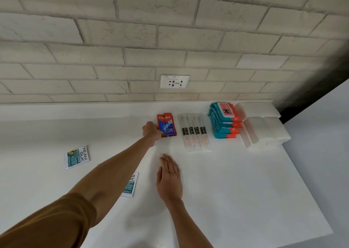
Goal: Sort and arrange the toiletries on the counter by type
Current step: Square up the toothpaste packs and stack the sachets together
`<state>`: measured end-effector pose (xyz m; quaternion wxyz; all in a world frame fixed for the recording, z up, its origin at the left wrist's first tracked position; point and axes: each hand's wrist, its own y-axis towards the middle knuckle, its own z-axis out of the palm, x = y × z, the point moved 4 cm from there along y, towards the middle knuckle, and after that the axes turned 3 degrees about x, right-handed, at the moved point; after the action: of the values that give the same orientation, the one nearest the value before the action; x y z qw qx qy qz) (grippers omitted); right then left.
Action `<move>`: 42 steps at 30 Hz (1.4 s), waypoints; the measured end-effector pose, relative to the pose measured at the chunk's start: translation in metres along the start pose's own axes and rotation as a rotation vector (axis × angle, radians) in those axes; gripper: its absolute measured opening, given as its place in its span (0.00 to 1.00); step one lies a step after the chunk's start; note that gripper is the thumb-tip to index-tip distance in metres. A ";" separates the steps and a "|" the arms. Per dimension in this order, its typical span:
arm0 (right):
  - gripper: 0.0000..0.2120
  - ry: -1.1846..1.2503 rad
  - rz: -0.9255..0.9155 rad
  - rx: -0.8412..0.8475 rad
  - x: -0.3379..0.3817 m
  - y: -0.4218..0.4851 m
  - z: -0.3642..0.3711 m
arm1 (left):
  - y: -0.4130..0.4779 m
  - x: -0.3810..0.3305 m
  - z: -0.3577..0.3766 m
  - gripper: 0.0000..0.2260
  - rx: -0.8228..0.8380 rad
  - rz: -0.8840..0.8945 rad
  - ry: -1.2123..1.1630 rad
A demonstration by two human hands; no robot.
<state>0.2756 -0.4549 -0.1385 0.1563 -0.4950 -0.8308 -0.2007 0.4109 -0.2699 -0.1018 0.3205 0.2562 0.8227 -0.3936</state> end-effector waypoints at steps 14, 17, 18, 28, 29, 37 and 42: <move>0.22 -0.021 0.036 0.043 0.003 -0.001 0.004 | -0.025 -0.006 -0.037 0.12 -0.030 0.303 0.382; 0.25 -0.088 0.048 0.099 0.010 -0.008 0.006 | -0.031 0.009 -0.065 0.05 0.015 0.421 0.425; 0.26 -0.110 0.048 0.125 0.014 -0.010 0.007 | -0.034 0.017 -0.077 0.05 0.028 0.439 0.433; 0.30 -0.197 0.061 0.251 0.031 -0.025 0.011 | -0.083 0.104 -0.148 0.04 0.074 0.428 0.492; 0.30 -0.202 0.064 0.248 0.031 -0.024 0.010 | -0.086 0.110 -0.146 0.05 0.068 0.423 0.506; 0.30 -0.206 0.060 0.256 0.030 -0.026 0.011 | -0.103 0.136 -0.129 0.26 0.074 0.387 0.681; 0.30 -0.210 0.064 0.267 0.031 -0.026 0.011 | -0.102 0.133 -0.131 0.30 0.083 0.342 0.692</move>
<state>0.2379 -0.4376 -0.1382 0.1395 -0.5142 -0.8457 -0.0306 0.2119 -0.1980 -0.0860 0.0742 0.5201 0.8109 -0.2579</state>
